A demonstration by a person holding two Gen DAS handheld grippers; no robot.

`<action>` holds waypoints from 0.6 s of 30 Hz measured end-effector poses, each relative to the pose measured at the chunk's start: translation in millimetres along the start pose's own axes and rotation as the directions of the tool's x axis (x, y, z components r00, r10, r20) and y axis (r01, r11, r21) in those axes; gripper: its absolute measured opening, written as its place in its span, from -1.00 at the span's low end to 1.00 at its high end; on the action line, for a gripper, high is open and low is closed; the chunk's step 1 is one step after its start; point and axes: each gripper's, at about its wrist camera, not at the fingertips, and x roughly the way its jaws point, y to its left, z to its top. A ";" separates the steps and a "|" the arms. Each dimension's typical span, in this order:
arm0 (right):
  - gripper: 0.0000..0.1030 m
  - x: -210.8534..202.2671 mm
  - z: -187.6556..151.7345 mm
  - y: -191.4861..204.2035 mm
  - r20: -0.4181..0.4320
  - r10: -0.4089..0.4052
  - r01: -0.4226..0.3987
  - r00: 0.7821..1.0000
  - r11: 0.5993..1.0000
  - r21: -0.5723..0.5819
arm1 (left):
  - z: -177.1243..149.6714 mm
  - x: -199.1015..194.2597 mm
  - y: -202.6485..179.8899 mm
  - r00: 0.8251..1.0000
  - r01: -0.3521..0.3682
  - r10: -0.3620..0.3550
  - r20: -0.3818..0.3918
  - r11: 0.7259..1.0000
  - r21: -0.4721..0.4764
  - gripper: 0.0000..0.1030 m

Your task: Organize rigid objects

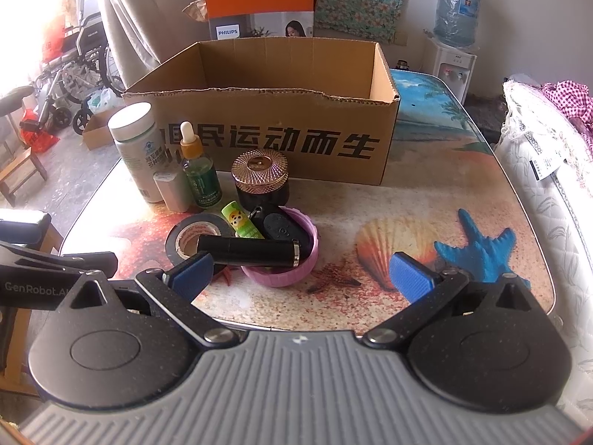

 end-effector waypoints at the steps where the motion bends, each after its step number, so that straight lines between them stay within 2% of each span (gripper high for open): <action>1: 0.98 0.0 0.0 0.0 0.000 0.000 0.000 1.000 1.000 0.000 | 0.0 0.0 0.1 1.000 0.000 0.000 0.000 1.000 0.000 0.99; 18: 0.98 6.9 -0.2 -0.7 -0.013 0.003 -0.003 1.000 1.000 0.008 | 2.0 6.3 0.9 1.000 -0.001 0.001 -0.020 1.000 0.005 0.99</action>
